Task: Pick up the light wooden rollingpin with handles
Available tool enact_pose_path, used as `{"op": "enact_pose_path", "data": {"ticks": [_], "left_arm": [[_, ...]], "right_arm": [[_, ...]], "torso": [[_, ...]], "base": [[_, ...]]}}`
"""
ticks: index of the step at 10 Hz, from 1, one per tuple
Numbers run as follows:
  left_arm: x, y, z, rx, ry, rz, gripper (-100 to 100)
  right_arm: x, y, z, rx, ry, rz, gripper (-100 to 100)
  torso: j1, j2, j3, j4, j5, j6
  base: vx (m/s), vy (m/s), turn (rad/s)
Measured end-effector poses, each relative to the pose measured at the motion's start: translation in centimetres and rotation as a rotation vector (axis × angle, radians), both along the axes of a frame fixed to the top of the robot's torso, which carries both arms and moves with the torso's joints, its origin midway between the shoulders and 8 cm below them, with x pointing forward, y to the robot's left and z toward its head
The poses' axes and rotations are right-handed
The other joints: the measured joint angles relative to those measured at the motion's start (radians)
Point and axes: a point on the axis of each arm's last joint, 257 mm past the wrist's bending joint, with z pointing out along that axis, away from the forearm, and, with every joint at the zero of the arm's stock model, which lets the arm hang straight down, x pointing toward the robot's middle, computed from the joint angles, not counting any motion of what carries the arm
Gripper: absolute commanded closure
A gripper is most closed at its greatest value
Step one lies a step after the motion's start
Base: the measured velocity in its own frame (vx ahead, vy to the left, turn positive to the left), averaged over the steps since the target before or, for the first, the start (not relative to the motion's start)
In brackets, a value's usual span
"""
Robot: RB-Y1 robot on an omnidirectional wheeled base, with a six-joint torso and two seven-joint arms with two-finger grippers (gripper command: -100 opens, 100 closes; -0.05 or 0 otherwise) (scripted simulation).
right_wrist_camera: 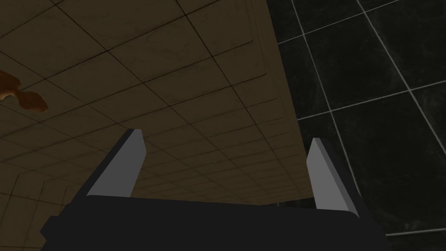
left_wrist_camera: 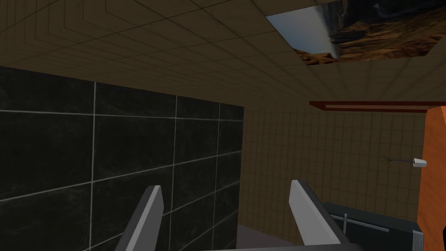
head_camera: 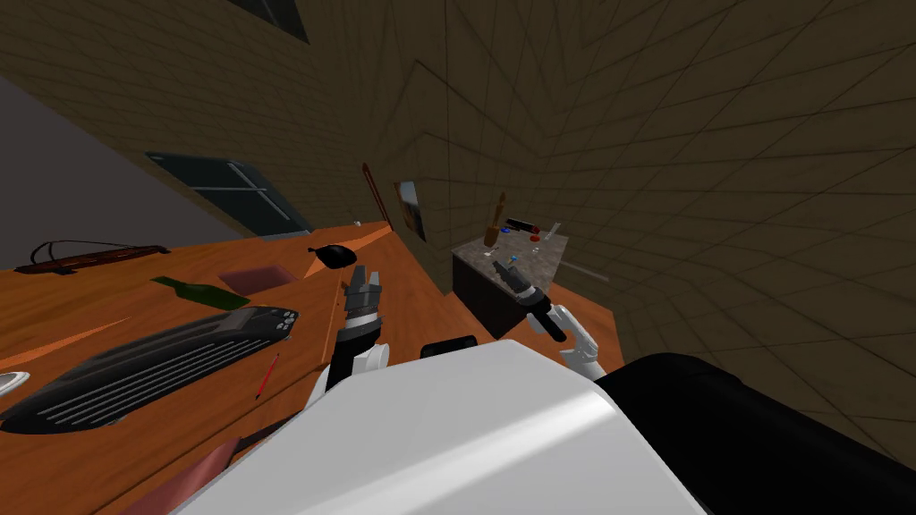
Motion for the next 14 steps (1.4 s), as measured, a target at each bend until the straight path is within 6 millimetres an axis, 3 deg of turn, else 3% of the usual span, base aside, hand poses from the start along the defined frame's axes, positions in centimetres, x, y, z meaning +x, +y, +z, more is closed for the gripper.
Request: {"op": "enact_pose_path", "data": {"ticks": [7, 14], "left_arm": [[0.0, 0.0, 0.0, 0.000, 0.000, 0.000, 0], [0.0, 0.0, 0.0, 0.000, 0.000, 0.000, 0]], "right_arm": [[0.9, -1.8, -4.6, -0.405, 0.021, -0.028, -100], [0.5, -5.5, -10.4, -0.783, 0.064, -0.015, -100]], "torso": [[-0.002, -0.001, -0.001, 0.000, 0.000, 0.001], [-0.003, -0.002, -0.001, 0.000, -0.001, 0.001]], "base": [[-0.012, 0.005, 0.143], [0.000, -0.014, 0.130]]}}
